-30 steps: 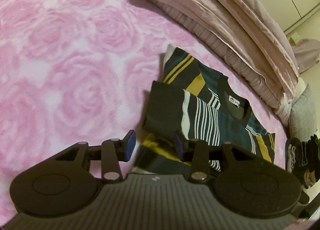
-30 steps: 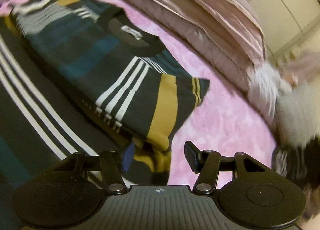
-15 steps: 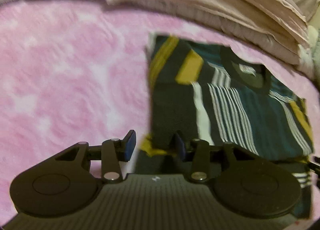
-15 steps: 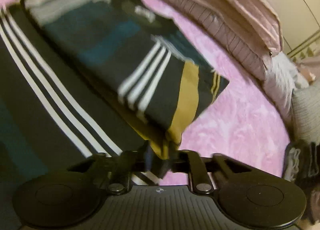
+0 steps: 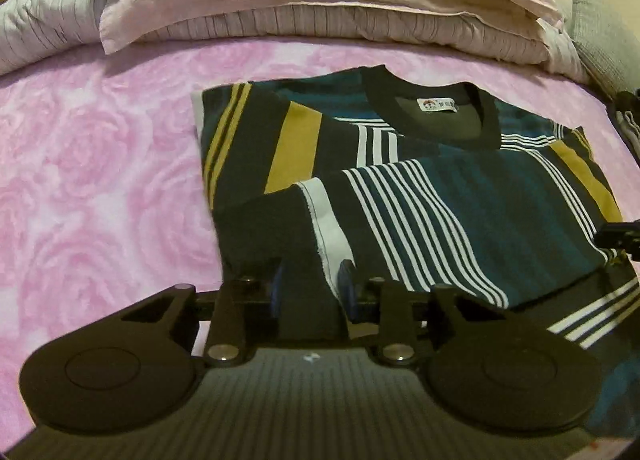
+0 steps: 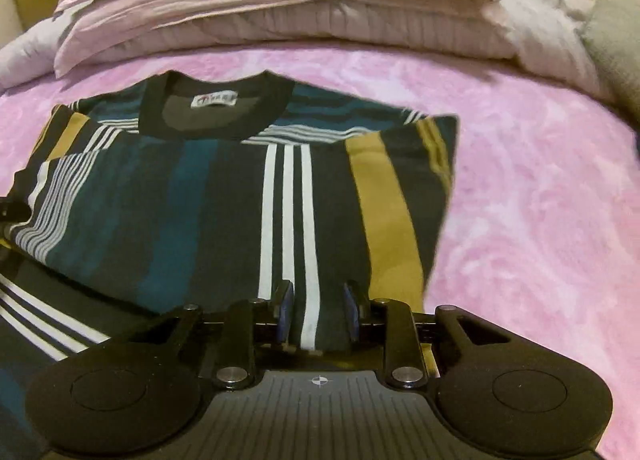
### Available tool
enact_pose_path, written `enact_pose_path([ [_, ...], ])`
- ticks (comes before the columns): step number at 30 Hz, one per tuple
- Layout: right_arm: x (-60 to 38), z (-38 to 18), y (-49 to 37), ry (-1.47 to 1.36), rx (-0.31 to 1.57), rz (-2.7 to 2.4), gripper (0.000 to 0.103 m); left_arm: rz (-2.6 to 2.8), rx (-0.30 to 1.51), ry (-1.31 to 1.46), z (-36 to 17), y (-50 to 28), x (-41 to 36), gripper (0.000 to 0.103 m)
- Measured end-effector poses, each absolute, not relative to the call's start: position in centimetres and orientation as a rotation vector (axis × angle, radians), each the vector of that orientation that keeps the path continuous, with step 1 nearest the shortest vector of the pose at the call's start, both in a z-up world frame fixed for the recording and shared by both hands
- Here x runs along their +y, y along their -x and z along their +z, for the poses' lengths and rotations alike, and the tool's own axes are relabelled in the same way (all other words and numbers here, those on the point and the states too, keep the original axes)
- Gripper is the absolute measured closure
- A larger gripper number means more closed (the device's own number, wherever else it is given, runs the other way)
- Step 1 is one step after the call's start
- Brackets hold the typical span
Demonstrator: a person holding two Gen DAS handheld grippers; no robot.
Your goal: Fold clothes
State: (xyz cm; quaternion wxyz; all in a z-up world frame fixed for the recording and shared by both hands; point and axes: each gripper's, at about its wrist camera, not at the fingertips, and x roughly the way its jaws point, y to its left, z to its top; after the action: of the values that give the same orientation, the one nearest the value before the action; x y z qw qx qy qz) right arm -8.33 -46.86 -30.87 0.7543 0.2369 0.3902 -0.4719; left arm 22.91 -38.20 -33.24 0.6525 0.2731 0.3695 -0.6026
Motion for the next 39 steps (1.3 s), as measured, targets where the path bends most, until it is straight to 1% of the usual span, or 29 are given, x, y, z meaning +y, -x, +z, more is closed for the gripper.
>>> enact_pose_path([
  [1, -45.7, -30.3, 8.4, -0.517, 0.835, -1.039, 0.08, -1.363, 0.829, -0.619, -32.7, -22.9, -37.7, 0.08],
  [3, -43.5, -29.7, 8.5, -0.555, 0.839, -1.043, 0.08, -1.38, 0.822, -0.6, -31.6, -22.6, -36.6, 0.08],
  [6, -39.7, -30.5, 9.3, -0.589, 0.882, -1.065, 0.079, -1.426, 0.853, -0.577, -30.4, -22.2, -33.6, 0.08],
  [9, -34.5, -32.1, 10.7, -0.633, 0.951, -1.103, 0.079, -1.443, 0.908, -0.632, -31.0, -21.6, -29.7, 0.08],
  [11, -30.9, -32.3, 12.1, -0.642, 0.943, -1.128, 0.08, -1.443, 0.938, -0.687, -31.9, -20.9, -26.4, 0.08],
  [13, -27.6, -32.1, 13.6, -0.663, 0.955, -1.131, 0.079, -1.428, 0.938, -0.727, -32.5, -20.4, -22.5, 0.08],
  [17, -22.2, -31.7, 16.5, -0.642, 0.972, -1.113, 0.079, -1.416, 0.913, -0.719, -32.3, -20.0, -15.8, 0.079],
  [20, -19.4, -31.8, 17.9, -0.598, 0.945, -1.084, 0.079, -1.411, 0.873, -0.711, -32.1, -19.1, -12.1, 0.079],
  [26, -15.7, -32.7, 19.6, -0.481, 0.879, -1.038, 0.079, -1.36, 0.805, -0.699, -32.3, -16.7, -7.7, 0.079],
  [29, -15.3, -33.2, 20.0, -0.462, 0.835, -1.045, 0.078, -1.342, 0.766, -0.672, -32.6, -16.1, -6.6, 0.079],
  [33, -13.9, -34.1, 20.9, -0.445, 0.71, -1.095, 0.077, -1.362, 0.713, -0.628, -33.2, -15.9, -6.3, 0.077],
  [36, -12.2, -35.0, 21.0, -0.382, 0.632, -1.142, 0.077, -1.387, 0.657, -0.584, -33.7, -15.9, -5.1, 0.076],
  [39, -10.5, -35.2, 20.8, -0.339, 0.608, -1.184, 0.077, -1.408, 0.605, -0.54, -34.0, -15.7, -3.7, 0.075],
])
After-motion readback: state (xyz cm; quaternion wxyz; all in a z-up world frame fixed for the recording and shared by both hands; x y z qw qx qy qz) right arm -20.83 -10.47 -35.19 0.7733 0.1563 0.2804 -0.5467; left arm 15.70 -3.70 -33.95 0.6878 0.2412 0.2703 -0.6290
